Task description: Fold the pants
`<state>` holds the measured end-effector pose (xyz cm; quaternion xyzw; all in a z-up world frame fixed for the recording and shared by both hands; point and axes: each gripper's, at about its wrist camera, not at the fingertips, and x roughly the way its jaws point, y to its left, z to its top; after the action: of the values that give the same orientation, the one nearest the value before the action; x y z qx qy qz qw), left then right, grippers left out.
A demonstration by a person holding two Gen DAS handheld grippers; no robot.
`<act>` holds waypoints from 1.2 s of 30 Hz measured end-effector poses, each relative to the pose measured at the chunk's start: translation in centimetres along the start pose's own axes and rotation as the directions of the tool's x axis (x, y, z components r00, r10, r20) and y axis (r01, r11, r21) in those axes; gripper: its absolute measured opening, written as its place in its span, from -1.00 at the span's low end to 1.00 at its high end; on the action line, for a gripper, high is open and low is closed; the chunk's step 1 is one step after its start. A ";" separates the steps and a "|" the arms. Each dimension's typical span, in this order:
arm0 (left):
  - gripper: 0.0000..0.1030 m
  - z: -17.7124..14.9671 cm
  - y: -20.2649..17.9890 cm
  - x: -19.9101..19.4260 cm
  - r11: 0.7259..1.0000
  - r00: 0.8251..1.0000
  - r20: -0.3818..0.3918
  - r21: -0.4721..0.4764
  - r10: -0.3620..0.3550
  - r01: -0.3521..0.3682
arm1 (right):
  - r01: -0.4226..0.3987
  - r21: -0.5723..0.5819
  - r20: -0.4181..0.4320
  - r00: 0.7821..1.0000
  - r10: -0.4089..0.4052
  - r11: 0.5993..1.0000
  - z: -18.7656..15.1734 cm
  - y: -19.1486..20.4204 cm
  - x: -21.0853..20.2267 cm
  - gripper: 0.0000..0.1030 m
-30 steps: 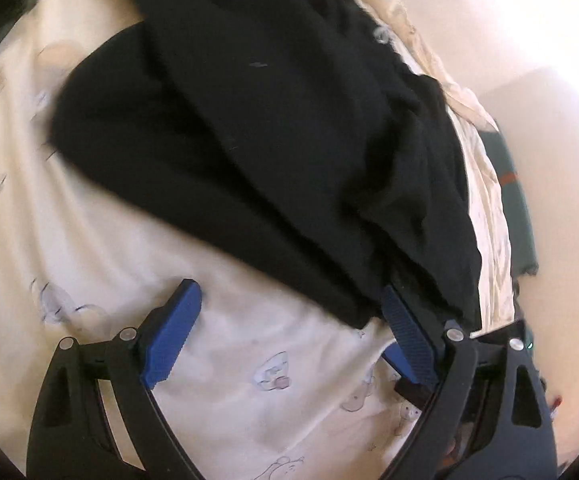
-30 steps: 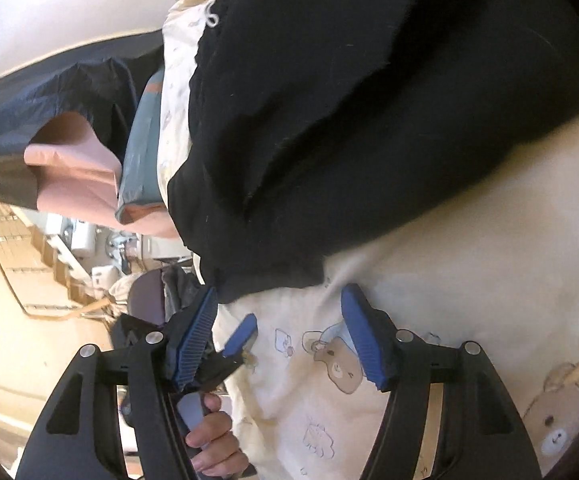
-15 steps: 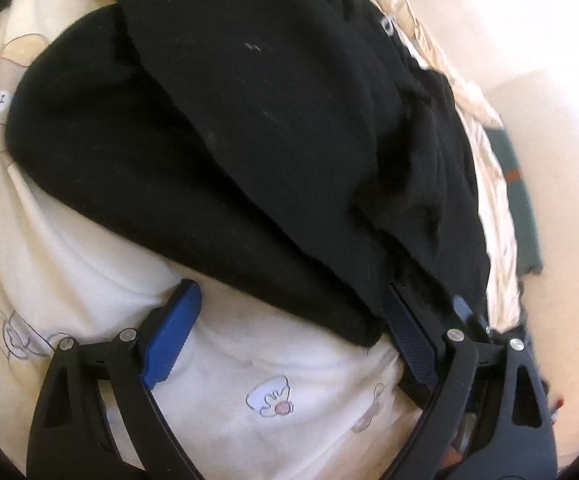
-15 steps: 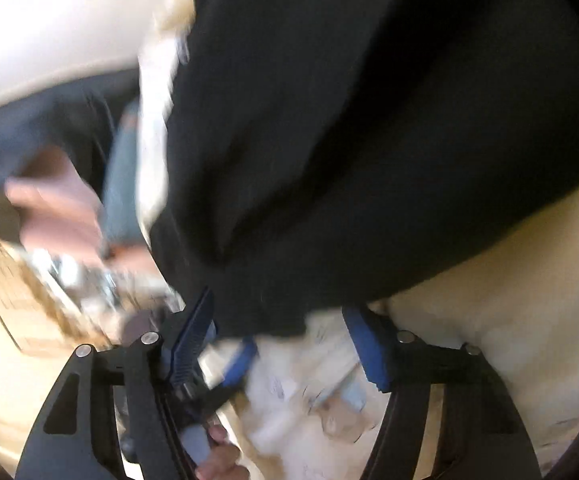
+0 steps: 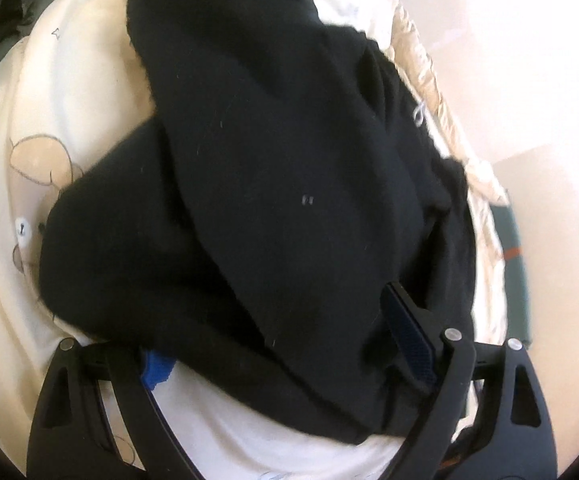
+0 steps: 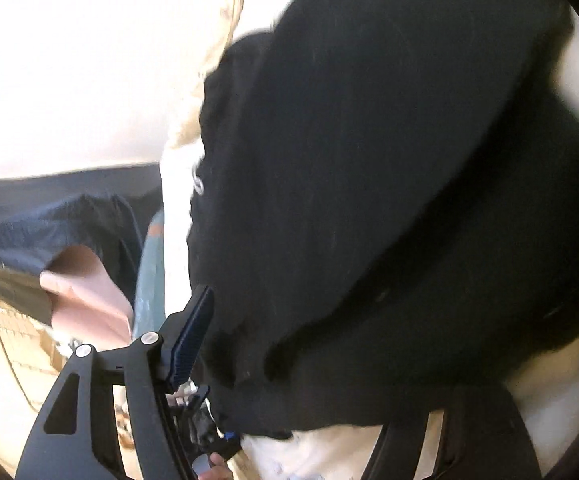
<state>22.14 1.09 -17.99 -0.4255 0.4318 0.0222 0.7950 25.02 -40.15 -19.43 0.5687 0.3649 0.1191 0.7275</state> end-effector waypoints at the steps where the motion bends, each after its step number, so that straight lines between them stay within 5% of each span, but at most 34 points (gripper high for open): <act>1: 0.71 0.1 0.2 0.0 1.000 1.000 0.010 -0.013 -0.012 0.012 | -0.003 0.013 0.027 1.000 0.002 1.000 0.3 -0.2 -0.6 0.34; 3: 0.68 0.0 0.3 1.0 1.000 1.000 -0.007 0.002 0.029 -0.029 | 0.011 0.041 0.030 0.999 -0.012 0.999 0.7 -0.7 -0.7 0.31; 5: 0.37 -0.2 -0.6 1.6 0.993 0.995 0.004 0.061 0.104 -0.104 | 0.045 0.029 0.009 0.999 -0.045 0.999 0.9 -0.9 -0.2 0.09; 7: -0.54 -0.1 -1.1 1.6 0.980 0.983 0.014 0.080 0.182 -0.182 | 0.104 0.002 0.008 0.995 -0.104 0.995 1.1 -0.6 0.1 -0.66; 9: -0.78 0.3 -1.0 1.1 0.989 0.991 0.000 0.055 0.137 -0.137 | 0.135 -0.021 0.014 0.991 -0.135 0.991 1.0 -0.2 0.1 -0.75; 14: -0.86 0.6 -2.8 -2.3 0.993 0.996 0.043 0.090 0.075 -0.078 | 0.133 -0.108 0.053 0.990 -0.128 0.985 0.4 2.1 -1.7 -0.83; 29: -0.90 -2.2 -2.4 -8.2 0.971 0.987 0.000 0.179 0.159 -0.156 | 0.258 -0.198 0.046 0.966 -0.254 0.946 -2.9 5.0 -7.7 -0.85; 36: -0.90 -5.7 0.0 -14.2 0.969 0.984 -0.059 0.190 0.171 -0.157 | 0.283 -0.229 0.010 0.957 -0.289 0.931 -6.9 6.0 -12.6 -0.85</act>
<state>9.48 1.85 -9.43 -0.3135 0.4952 0.0316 0.8096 12.94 -40.49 -9.54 0.4209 0.4362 0.0598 0.7931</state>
